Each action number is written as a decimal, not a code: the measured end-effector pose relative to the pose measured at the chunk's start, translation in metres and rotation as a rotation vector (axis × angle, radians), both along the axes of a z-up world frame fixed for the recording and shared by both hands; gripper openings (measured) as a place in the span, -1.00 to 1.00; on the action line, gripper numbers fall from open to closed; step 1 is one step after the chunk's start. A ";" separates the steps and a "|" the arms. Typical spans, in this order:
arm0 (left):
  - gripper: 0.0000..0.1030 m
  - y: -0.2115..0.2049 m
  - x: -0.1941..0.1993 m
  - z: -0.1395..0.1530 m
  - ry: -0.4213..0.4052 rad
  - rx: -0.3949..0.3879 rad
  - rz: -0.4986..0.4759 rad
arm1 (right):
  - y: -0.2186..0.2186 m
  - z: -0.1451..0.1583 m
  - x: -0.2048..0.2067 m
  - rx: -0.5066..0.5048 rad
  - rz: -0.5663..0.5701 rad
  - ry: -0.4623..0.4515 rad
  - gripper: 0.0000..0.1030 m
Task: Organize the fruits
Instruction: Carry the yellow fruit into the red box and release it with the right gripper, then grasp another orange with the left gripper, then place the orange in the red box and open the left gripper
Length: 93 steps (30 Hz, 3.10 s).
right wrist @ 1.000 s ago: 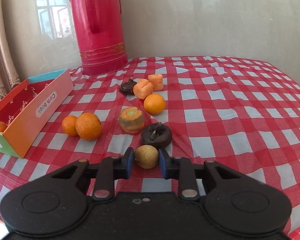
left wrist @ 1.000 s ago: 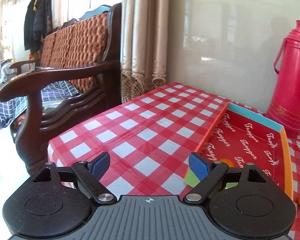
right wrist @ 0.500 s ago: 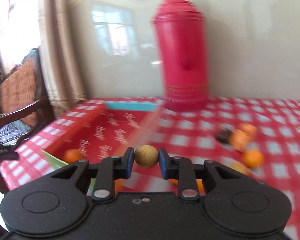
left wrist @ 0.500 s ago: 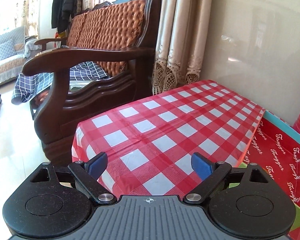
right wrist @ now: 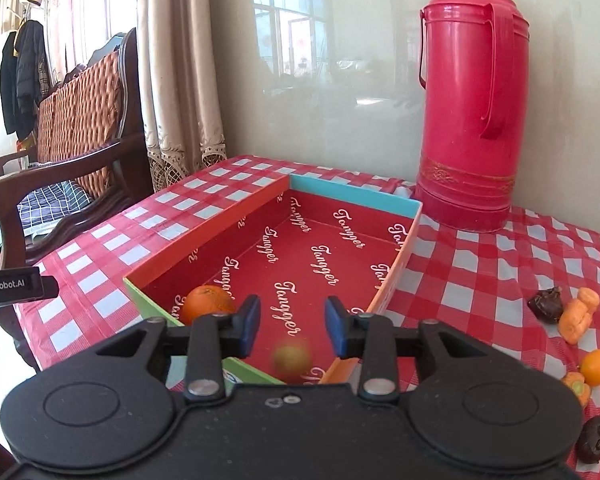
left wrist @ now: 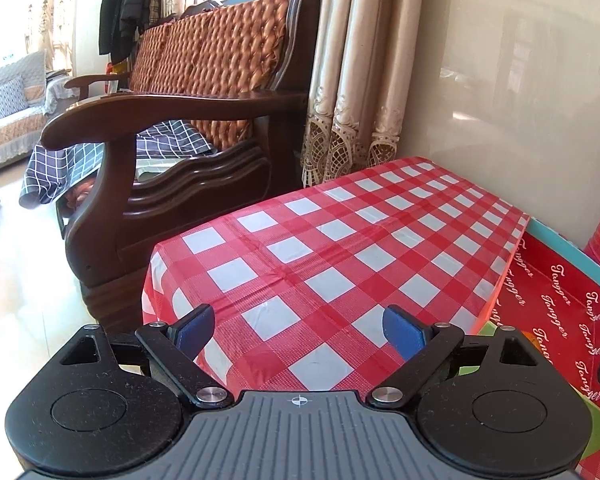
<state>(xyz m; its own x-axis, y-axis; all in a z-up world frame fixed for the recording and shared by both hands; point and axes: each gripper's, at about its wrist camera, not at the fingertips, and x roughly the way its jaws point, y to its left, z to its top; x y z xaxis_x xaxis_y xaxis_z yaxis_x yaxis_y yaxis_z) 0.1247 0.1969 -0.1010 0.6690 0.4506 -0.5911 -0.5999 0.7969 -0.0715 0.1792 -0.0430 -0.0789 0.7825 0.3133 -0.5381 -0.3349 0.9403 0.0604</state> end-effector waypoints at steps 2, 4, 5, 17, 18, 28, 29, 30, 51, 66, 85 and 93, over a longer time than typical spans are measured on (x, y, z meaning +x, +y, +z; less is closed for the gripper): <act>0.76 -0.004 0.001 0.000 0.001 0.005 -0.011 | -0.005 0.003 -0.004 0.002 -0.007 -0.011 -0.19; 0.76 -0.009 0.002 0.001 0.001 0.017 -0.025 | -0.010 0.006 -0.007 0.006 -0.021 -0.034 0.13; 0.76 -0.012 0.003 0.002 -0.002 0.023 -0.033 | -0.013 0.008 -0.008 0.003 -0.031 -0.049 0.15; 0.76 -0.072 0.008 0.010 -0.023 0.104 -0.209 | -0.089 0.012 -0.033 -0.047 -0.276 -0.133 0.72; 0.76 -0.080 0.007 0.012 -0.035 0.116 -0.232 | -0.095 0.010 -0.035 -0.060 -0.306 -0.144 0.75; 0.76 -0.176 0.006 0.020 -0.098 0.177 -0.557 | -0.181 -0.002 -0.054 -0.086 -0.693 -0.156 0.89; 0.76 -0.185 0.006 0.020 -0.097 0.182 -0.585 | -0.189 -0.003 -0.056 -0.084 -0.727 -0.146 0.89; 0.76 -0.193 0.007 0.019 -0.096 0.188 -0.612 | -0.197 -0.005 -0.060 -0.078 -0.757 -0.136 0.89; 0.22 -0.335 0.031 -0.015 0.010 0.300 -0.939 | -0.281 -0.012 -0.114 0.001 -1.018 -0.187 0.89; -0.27 -0.348 0.043 -0.024 0.037 0.316 -0.929 | -0.277 -0.012 -0.112 0.033 -0.978 -0.184 0.89; -0.34 -0.335 0.030 -0.010 -0.116 0.386 -0.829 | -0.271 -0.010 -0.110 0.059 -0.947 -0.198 0.89; -0.34 -0.271 0.045 0.011 -0.136 0.416 -0.577 | -0.257 -0.012 -0.100 0.057 -0.901 -0.185 0.89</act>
